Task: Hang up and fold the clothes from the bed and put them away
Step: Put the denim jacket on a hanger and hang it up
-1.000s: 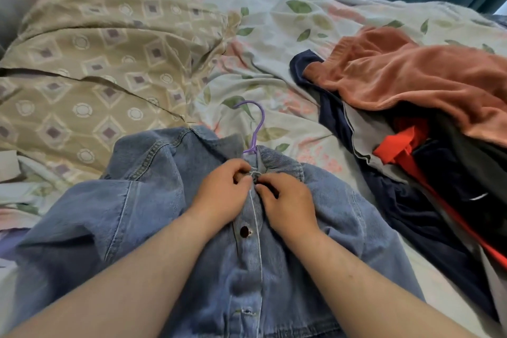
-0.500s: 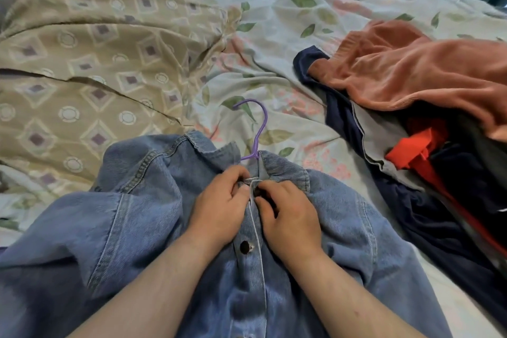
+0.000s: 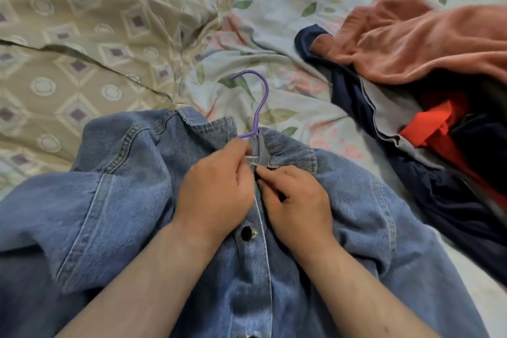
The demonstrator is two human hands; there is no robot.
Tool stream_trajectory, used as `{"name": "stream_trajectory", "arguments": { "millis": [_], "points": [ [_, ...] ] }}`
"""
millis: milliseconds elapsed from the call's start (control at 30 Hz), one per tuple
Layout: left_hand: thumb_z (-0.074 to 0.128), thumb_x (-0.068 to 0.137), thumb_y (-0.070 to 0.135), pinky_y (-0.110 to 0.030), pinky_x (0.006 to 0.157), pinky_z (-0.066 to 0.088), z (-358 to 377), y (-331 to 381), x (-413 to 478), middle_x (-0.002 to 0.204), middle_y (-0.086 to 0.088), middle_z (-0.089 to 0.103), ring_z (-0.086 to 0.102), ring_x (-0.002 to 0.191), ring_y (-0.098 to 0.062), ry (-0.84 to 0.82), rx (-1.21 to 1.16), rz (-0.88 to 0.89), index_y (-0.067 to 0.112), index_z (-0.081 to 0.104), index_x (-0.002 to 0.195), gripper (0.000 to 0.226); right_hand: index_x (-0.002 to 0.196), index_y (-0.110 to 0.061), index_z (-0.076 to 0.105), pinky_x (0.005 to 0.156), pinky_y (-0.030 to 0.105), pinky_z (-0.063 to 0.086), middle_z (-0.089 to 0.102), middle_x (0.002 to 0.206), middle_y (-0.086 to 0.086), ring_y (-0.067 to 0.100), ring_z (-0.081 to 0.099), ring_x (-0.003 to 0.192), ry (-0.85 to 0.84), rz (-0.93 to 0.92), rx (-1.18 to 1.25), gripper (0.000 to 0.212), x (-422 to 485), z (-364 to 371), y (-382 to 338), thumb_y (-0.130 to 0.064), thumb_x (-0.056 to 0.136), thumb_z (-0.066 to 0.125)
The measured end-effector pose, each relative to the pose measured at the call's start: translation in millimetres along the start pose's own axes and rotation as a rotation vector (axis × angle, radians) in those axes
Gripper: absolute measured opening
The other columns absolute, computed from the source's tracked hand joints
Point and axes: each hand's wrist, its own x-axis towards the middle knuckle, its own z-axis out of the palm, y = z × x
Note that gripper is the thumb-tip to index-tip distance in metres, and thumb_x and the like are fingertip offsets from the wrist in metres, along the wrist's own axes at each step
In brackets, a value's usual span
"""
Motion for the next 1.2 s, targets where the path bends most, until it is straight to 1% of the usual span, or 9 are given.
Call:
{"name": "stream_trajectory", "arguments": {
  "millis": [133,300,467,600,700,800,967,1100,1200],
  "points": [
    [0.052,0.080,0.008,-0.044,0.072,0.046,-34,32,46,0.084,-0.004,0.066,0.060,0.082,-0.030,0.098,0.229,0.465,0.014,0.070,0.102,0.029,0.098,-0.019,0.080,0.061,0.039,0.052,0.063,0.073,-0.002,0.024,0.061,0.069,0.046,-0.023,-0.024,0.018,-1,2,1,-0.023,0.090,0.065],
    [0.058,0.084,0.017,-0.034,0.081,0.048,-58,3,87,0.109,-0.001,0.064,0.060,0.103,-0.028,-0.564,0.674,0.090,0.034,0.066,0.107,0.029,0.097,-0.016,0.078,0.062,0.039,0.054,0.065,0.078,-0.002,0.022,0.063,0.073,0.062,-0.030,-0.030,0.013,-2,2,1,-0.017,0.086,0.072],
    [0.054,0.093,0.022,-0.031,0.088,0.048,-51,-17,46,0.109,0.012,0.066,0.060,0.104,-0.014,-0.689,0.420,0.124,0.038,0.065,0.109,0.025,0.104,-0.019,0.067,0.071,0.021,0.046,0.064,0.090,-0.007,0.008,0.057,0.080,0.064,0.029,-0.032,0.017,-2,1,-1,-0.022,0.087,0.067],
    [0.057,0.091,0.033,-0.036,0.074,0.049,-34,-25,32,0.108,0.008,0.062,0.062,0.099,-0.023,-0.511,0.500,0.255,0.034,0.051,0.113,0.023,0.108,-0.018,0.066,0.074,0.018,0.042,0.066,0.091,-0.005,0.008,0.055,0.082,0.061,0.008,-0.030,0.019,-2,1,-1,-0.020,0.089,0.063],
    [0.057,0.090,0.042,-0.034,0.068,0.044,-22,-26,27,0.107,0.008,0.053,0.063,0.094,-0.025,-0.452,0.573,0.254,0.036,0.052,0.117,0.028,0.112,-0.016,0.072,0.064,0.030,0.050,0.062,0.090,-0.001,0.017,0.058,0.076,0.094,-0.010,-0.061,0.026,-2,0,-3,-0.020,0.088,0.065],
    [0.052,0.090,0.034,-0.035,0.071,0.045,-14,-31,22,0.098,0.010,0.045,0.059,0.094,-0.020,-0.415,0.453,0.108,0.039,0.060,0.107,0.019,0.115,-0.016,0.074,0.053,0.033,0.051,0.051,0.089,0.004,0.023,0.055,0.071,0.132,-0.004,-0.122,0.032,-2,-2,-4,-0.015,0.082,0.075],
    [0.041,0.072,0.031,-0.046,0.084,0.043,-18,-35,12,0.085,0.009,0.045,0.048,0.083,-0.014,-0.336,-0.042,-0.213,0.036,0.052,0.068,0.012,0.106,-0.018,0.072,0.076,0.045,0.056,0.063,0.125,0.003,0.031,0.059,0.101,-0.042,0.066,-0.157,0.022,9,-8,-13,-0.012,0.085,0.073],
    [0.048,0.072,0.053,-0.036,0.075,0.040,-22,-29,9,0.078,0.001,0.046,0.050,0.074,-0.012,-0.168,-0.218,-0.288,0.014,0.049,0.060,0.041,0.101,-0.018,0.073,0.077,0.043,0.050,0.070,0.110,-0.004,0.029,0.057,0.092,-0.173,0.010,-0.109,0.015,21,-26,-14,-0.011,0.090,0.066],
    [0.069,0.075,0.029,-0.022,0.067,0.035,-18,-25,0,0.087,0.009,0.043,0.048,0.072,-0.003,-0.045,-0.110,-0.323,0.020,0.047,0.078,0.024,0.106,-0.029,0.060,0.071,0.037,0.044,0.067,0.090,-0.003,0.023,0.049,0.089,-0.256,0.002,-0.129,0.019,39,-43,-17,-0.023,0.088,0.056]
  ]
}}
